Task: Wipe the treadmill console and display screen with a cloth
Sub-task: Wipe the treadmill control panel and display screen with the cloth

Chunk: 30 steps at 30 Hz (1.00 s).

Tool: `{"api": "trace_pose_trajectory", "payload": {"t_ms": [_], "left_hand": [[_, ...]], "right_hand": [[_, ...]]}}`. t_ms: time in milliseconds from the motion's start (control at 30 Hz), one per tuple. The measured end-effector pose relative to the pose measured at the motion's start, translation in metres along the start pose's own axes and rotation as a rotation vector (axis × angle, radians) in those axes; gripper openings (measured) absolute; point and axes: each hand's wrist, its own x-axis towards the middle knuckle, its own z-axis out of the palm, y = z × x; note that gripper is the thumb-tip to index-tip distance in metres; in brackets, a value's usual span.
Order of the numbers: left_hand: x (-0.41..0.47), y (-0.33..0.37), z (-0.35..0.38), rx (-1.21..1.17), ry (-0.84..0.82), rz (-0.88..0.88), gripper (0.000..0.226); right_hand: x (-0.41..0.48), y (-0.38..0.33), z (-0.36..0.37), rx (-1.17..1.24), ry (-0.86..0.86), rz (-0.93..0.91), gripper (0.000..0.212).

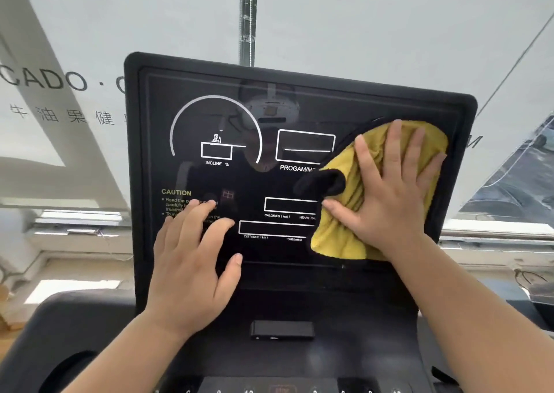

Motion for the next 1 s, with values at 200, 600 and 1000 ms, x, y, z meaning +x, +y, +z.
{"api": "trace_pose_trajectory", "payload": {"t_ms": [200, 600, 1000], "left_hand": [[0.000, -0.001, -0.007, -0.036, -0.041, 0.024, 0.042], [-0.004, -0.006, -0.002, -0.052, -0.067, 0.014, 0.036], [-0.006, -0.006, -0.004, -0.079, -0.059, 0.017, 0.038]], "right_hand": [[0.071, -0.070, -0.023, 0.103, 0.035, 0.242, 0.106], [0.061, -0.083, -0.012, 0.071, 0.107, -0.172, 0.084], [-0.041, -0.054, 0.009, 0.143, -0.103, 0.263, 0.100]]}}
